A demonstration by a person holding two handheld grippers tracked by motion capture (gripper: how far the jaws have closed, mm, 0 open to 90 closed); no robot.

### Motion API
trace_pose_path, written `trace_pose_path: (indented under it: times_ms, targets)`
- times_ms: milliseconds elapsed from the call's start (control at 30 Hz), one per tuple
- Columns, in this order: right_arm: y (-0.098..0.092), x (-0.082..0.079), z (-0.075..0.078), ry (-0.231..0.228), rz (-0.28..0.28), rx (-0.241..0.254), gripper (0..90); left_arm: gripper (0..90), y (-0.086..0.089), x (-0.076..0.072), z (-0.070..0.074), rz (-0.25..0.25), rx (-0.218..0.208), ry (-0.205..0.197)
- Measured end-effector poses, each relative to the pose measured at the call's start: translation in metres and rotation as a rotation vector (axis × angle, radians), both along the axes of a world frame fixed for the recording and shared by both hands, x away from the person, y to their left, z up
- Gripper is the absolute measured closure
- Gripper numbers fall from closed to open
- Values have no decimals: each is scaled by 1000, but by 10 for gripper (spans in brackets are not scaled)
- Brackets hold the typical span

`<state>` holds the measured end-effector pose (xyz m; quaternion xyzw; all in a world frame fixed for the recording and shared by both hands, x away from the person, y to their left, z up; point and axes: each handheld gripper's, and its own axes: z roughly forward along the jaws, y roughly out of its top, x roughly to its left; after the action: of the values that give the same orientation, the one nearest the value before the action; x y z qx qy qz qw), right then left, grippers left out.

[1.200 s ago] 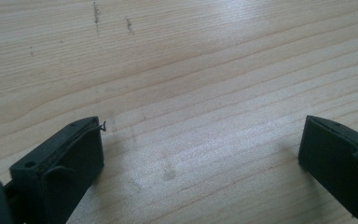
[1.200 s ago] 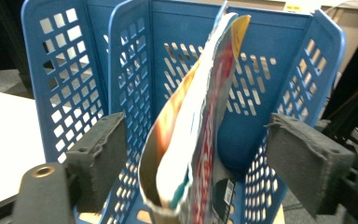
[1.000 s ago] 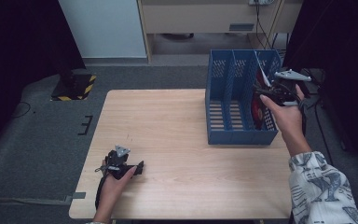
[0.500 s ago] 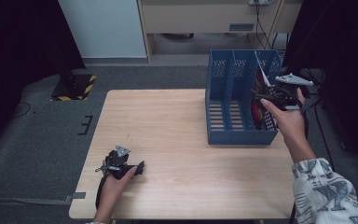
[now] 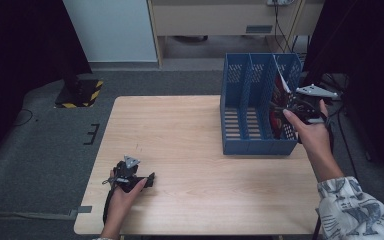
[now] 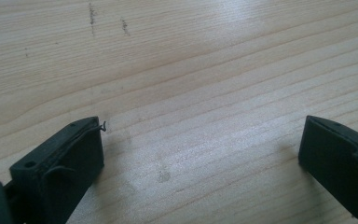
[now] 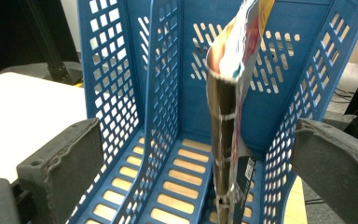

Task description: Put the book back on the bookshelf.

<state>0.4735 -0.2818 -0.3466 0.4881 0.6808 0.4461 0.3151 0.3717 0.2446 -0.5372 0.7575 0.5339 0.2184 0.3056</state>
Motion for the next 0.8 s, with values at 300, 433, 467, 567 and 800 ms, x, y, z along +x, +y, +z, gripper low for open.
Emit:
trace_pose_path:
  times_ms: [300,433,467,567,800]
  targets:
    - [-5,-8,-7,6,1,11,32,0,0,0,0,2,0,0]
    - [-5,-12,-9,1,11,8,32,0,0,0,0,3,0,0]
    - [-5,-13,-9,2,12,11,32,0,0,0,0,3,0,0]
    - [-5,-17,-11,-4,22,8,34,0,-1,0,0,6,0,-1]
    - [-2,-23,-18,-11,45,-8,36,0,-1,1,0,8,-1,-1]
